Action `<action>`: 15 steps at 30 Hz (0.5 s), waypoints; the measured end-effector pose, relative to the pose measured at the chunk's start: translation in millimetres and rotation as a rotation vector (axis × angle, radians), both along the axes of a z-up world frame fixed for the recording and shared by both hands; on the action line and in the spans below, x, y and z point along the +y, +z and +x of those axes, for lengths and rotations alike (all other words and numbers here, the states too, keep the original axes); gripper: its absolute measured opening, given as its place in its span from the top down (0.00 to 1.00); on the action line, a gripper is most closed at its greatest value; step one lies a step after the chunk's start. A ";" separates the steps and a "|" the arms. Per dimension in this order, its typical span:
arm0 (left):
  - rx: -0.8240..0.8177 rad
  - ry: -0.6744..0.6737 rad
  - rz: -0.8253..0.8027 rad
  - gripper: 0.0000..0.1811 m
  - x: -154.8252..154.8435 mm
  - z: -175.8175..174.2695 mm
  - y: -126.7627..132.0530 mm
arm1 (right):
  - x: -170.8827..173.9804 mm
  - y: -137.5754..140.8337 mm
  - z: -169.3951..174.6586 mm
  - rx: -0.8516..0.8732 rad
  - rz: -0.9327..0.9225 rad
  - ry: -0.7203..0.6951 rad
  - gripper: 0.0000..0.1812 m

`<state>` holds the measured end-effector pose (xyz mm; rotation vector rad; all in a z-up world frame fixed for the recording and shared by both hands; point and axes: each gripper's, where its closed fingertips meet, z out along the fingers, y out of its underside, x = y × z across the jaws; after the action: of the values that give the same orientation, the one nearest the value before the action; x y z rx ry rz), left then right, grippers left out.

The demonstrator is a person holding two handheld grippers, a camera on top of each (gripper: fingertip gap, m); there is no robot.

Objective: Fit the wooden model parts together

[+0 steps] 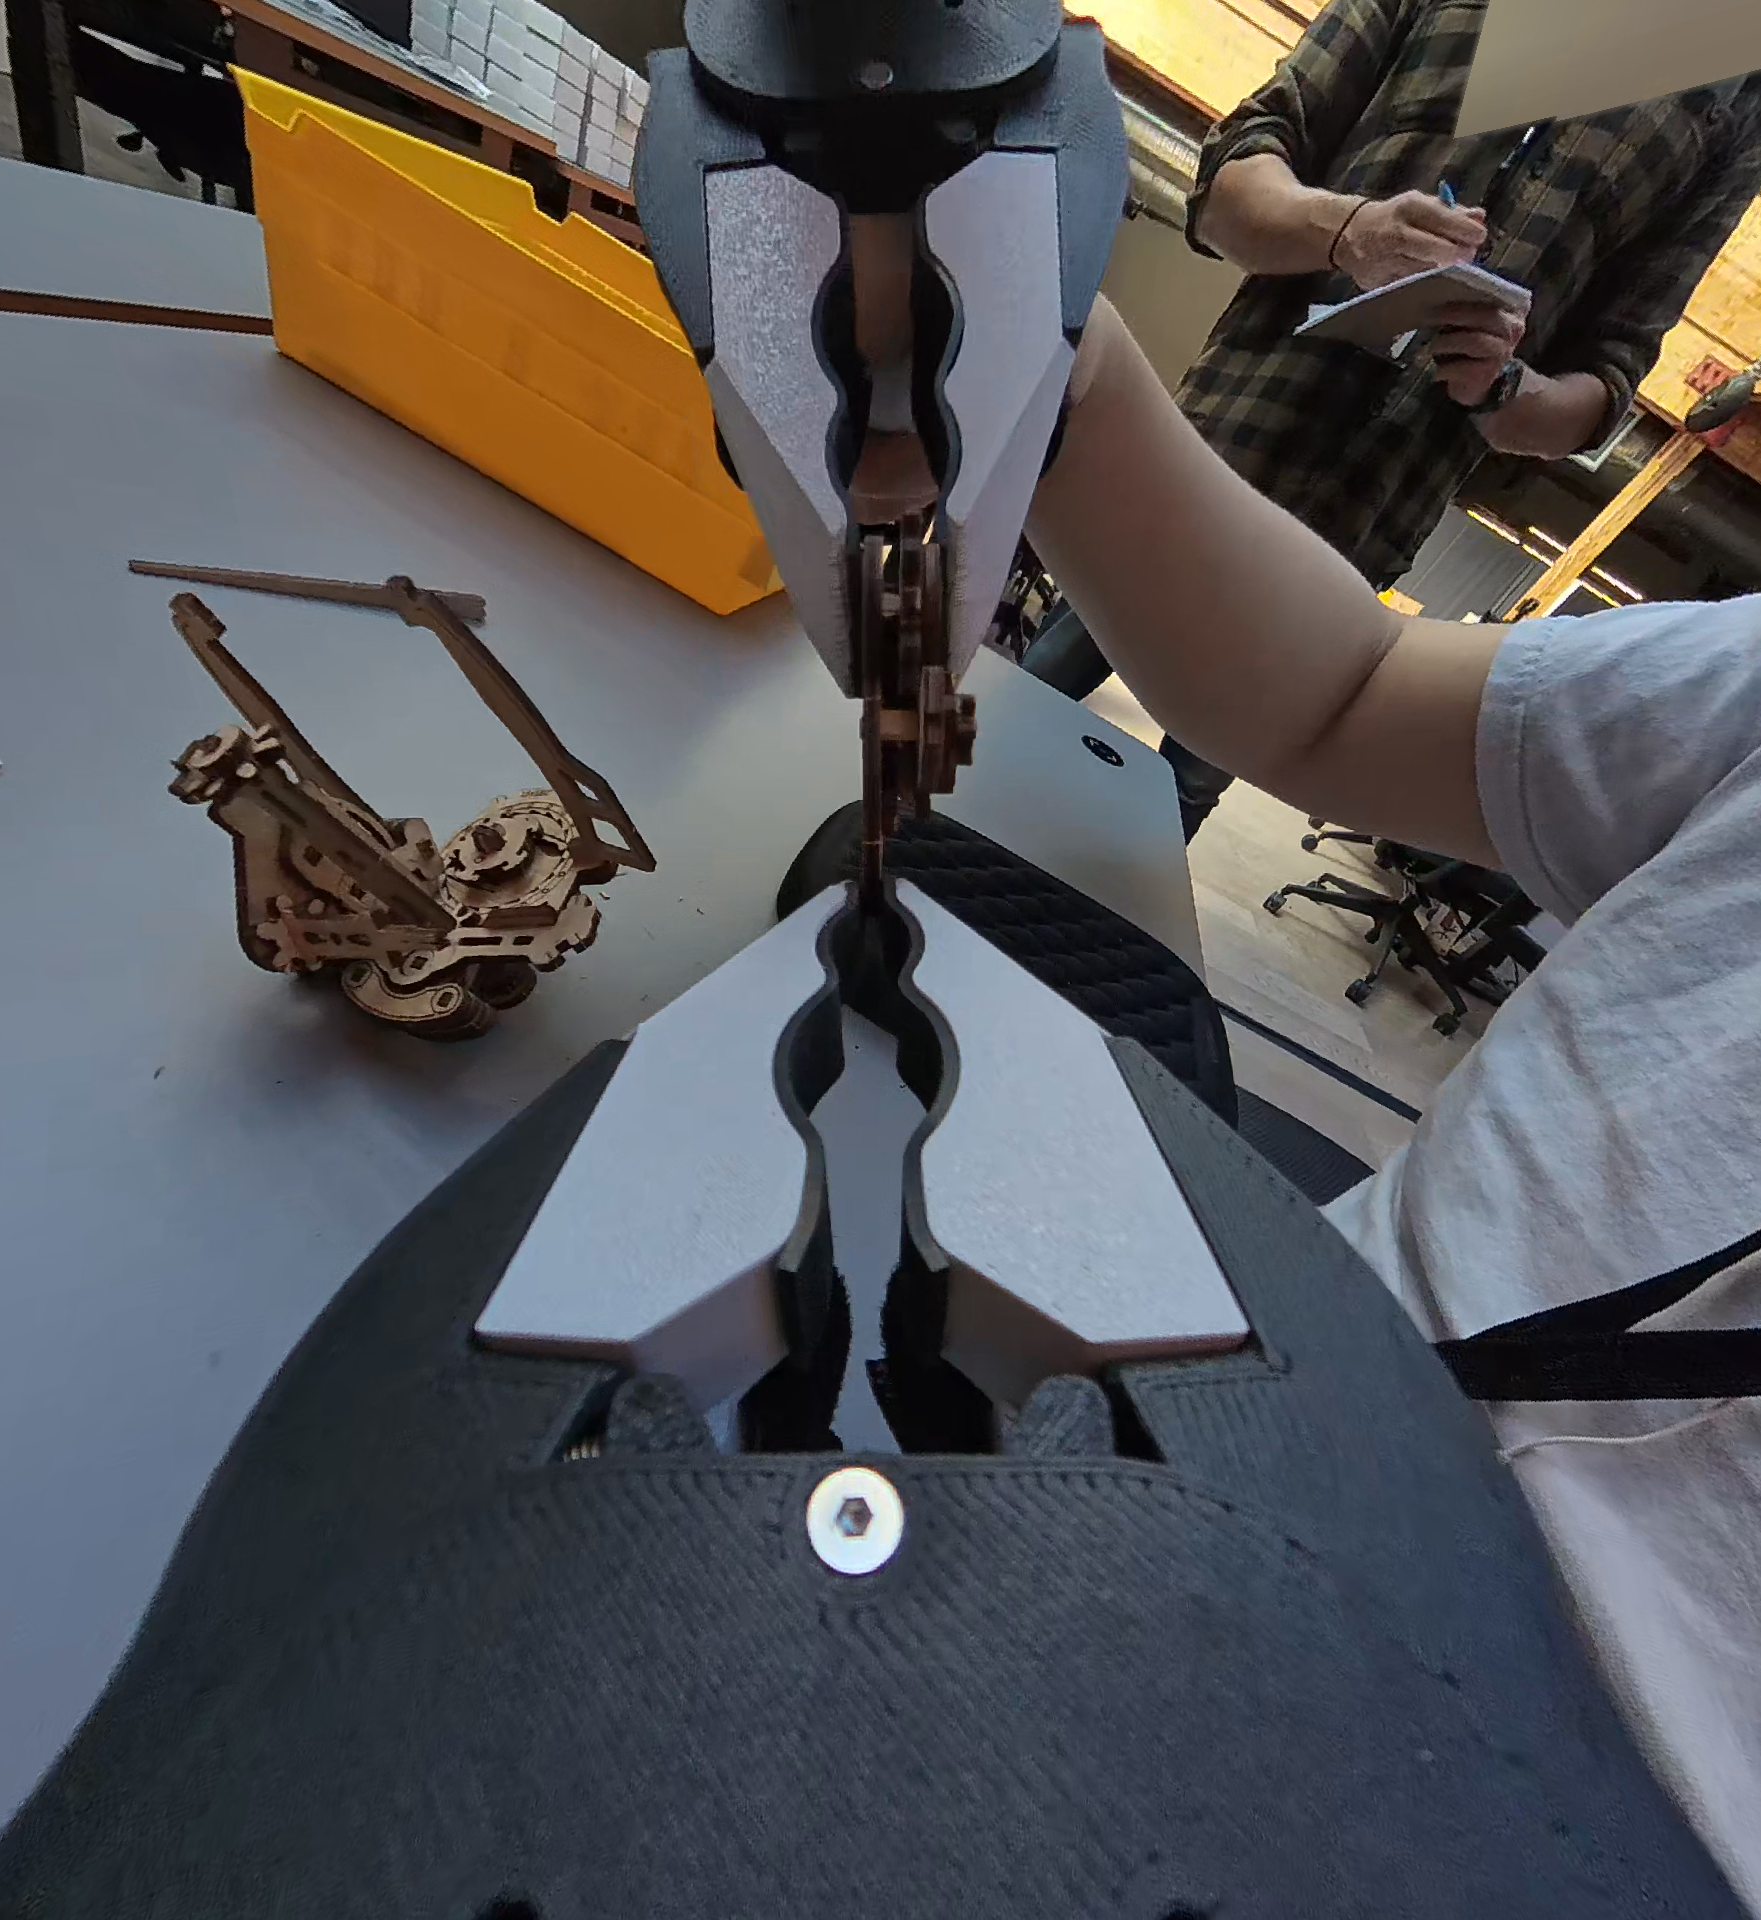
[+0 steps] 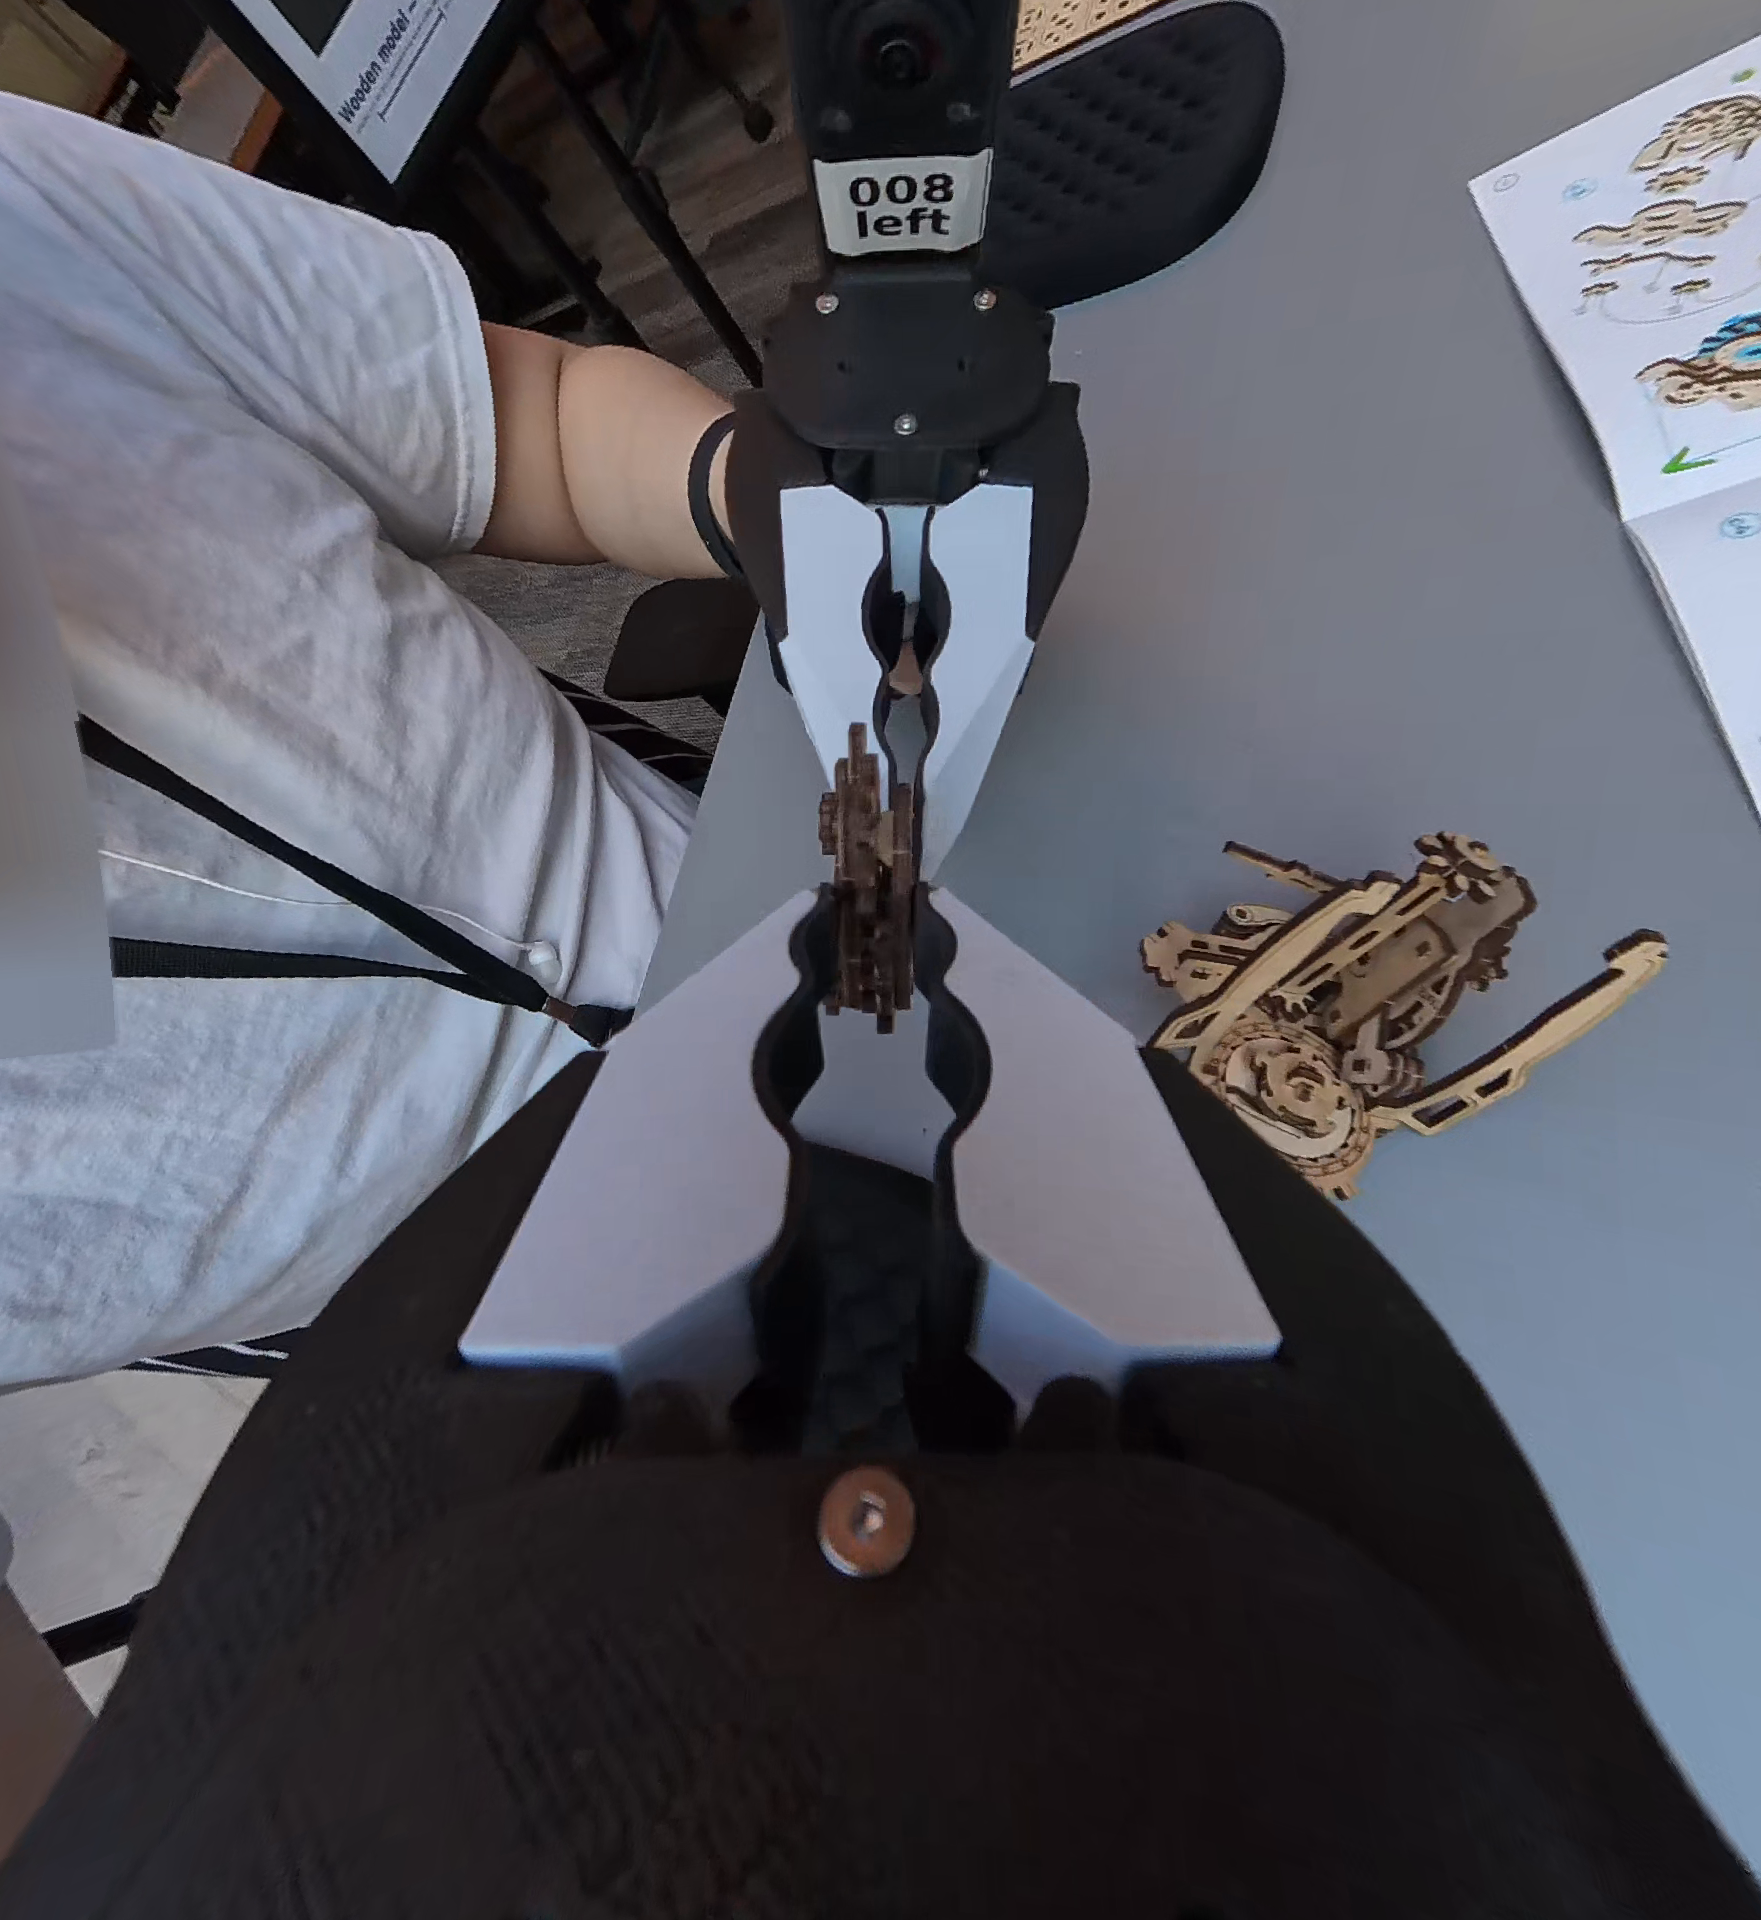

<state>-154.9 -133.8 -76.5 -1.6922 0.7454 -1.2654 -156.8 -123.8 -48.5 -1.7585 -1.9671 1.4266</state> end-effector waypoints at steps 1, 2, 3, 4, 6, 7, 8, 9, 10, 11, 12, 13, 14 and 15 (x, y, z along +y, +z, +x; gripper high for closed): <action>0.012 -0.005 0.005 1.00 -0.4 0.7 -1.1 | -0.3 -0.9 0.8 -0.004 -0.013 0.002 0.94; 0.018 -0.004 0.007 1.00 -0.2 1.2 -1.7 | 0.2 -2.5 2.1 -0.009 -0.017 0.000 0.94; 0.017 -0.002 0.008 1.00 0.3 1.5 -1.4 | 0.9 -3.0 3.0 -0.007 -0.021 -0.005 0.94; 0.009 0.001 0.009 0.99 1.0 1.4 -0.2 | 1.9 -2.5 4.0 -0.001 -0.030 -0.012 0.94; -0.002 0.022 0.014 0.93 5.1 -2.6 2.2 | 9.6 -1.3 6.6 0.008 -0.026 -0.054 0.94; 0.007 0.040 0.019 0.92 8.7 -7.1 1.8 | 17.1 -0.8 9.7 0.009 -0.006 -0.089 0.94; 0.029 0.062 0.030 0.92 13.0 -12.8 -0.1 | 24.5 3.0 13.3 0.025 0.002 -0.125 0.94; 0.068 0.091 0.048 0.92 18.4 -19.5 -3.7 | 32.2 9.1 17.1 0.050 -0.004 -0.167 0.94; 0.129 0.129 0.069 0.92 25.1 -27.2 -9.9 | 43.9 13.0 21.8 0.059 0.002 -0.233 0.94; 0.200 0.162 0.095 0.90 31.8 -34.6 -16.8 | 54.7 16.4 26.9 0.067 0.002 -0.297 0.94; 0.263 0.185 0.122 0.90 37.4 -40.9 -22.5 | 61.3 20.7 32.1 0.078 -0.018 -0.340 0.94; 0.315 0.203 0.143 0.88 42.5 -45.8 -26.7 | 66.8 23.6 36.6 0.084 -0.032 -0.380 0.94; 0.351 0.214 0.154 0.87 47.0 -49.2 -29.3 | 72.6 24.5 40.7 0.086 -0.027 -0.419 0.94; 0.368 0.214 0.159 0.87 50.2 -50.8 -30.0 | 76.9 23.5 44.4 0.082 -0.012 -0.448 0.94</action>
<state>-205.7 -83.5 -106.4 -1.8387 0.8287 -0.7371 -112.4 -46.9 -25.0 -1.9490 -1.4037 1.3266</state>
